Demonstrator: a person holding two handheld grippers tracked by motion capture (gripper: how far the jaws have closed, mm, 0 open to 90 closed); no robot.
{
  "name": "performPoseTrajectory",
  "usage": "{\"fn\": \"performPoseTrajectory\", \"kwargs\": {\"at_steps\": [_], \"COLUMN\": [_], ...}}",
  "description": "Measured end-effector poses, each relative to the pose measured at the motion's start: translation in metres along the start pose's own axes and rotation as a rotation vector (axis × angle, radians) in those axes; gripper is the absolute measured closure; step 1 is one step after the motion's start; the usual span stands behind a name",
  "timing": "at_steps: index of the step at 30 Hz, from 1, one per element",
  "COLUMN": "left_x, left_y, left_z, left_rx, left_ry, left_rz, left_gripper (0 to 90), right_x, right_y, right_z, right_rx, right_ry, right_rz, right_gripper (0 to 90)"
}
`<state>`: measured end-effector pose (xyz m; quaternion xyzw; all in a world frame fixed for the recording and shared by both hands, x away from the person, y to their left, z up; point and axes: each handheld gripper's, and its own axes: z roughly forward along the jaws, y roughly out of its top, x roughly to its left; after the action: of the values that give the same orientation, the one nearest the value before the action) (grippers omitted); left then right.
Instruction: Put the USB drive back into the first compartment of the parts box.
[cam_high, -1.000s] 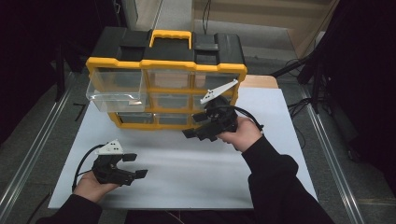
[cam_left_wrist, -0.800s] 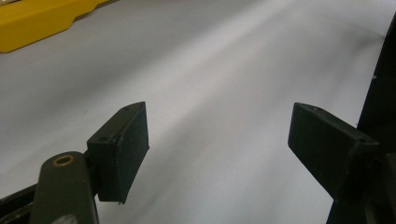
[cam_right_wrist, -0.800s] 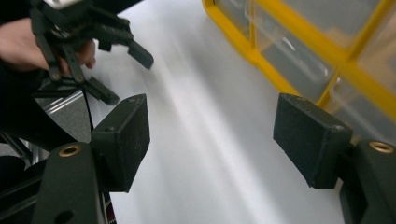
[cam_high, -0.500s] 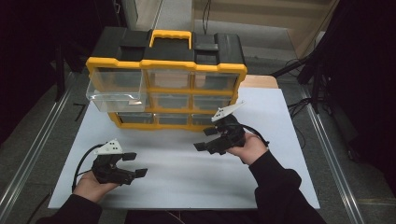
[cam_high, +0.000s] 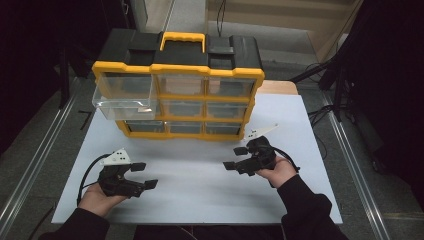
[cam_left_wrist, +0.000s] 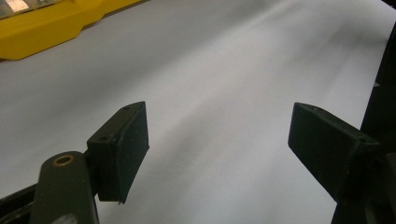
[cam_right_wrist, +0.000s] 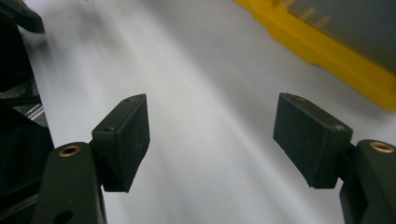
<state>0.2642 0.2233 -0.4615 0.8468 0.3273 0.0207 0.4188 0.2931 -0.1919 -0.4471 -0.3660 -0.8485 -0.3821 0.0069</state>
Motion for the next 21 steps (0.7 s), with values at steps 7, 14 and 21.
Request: {"fn": "performPoseTrajectory", "kwargs": {"at_steps": [7,14,21], "left_x": [-0.001,0.0,0.002], "left_y": [0.0,0.0,0.0], "left_z": [-0.001,0.0,0.0], "left_rx": [-0.009,-0.011,-0.009], "left_ry": [0.001,-0.002,-0.001], "left_rz": [0.013,0.003,-0.005], "left_gripper": [23.9,23.6,23.4], "right_x": [-0.007,-0.011,-0.013], "right_y": [-0.026,-0.049,-0.076], "right_z": [-0.01,-0.023,-0.026], "right_rx": [-0.007,-0.035,-0.031], "right_ry": [-0.038,-0.062,-0.034], "right_rz": [0.004,0.036,0.088], "right_gripper": [25.2,25.2,24.5]}}
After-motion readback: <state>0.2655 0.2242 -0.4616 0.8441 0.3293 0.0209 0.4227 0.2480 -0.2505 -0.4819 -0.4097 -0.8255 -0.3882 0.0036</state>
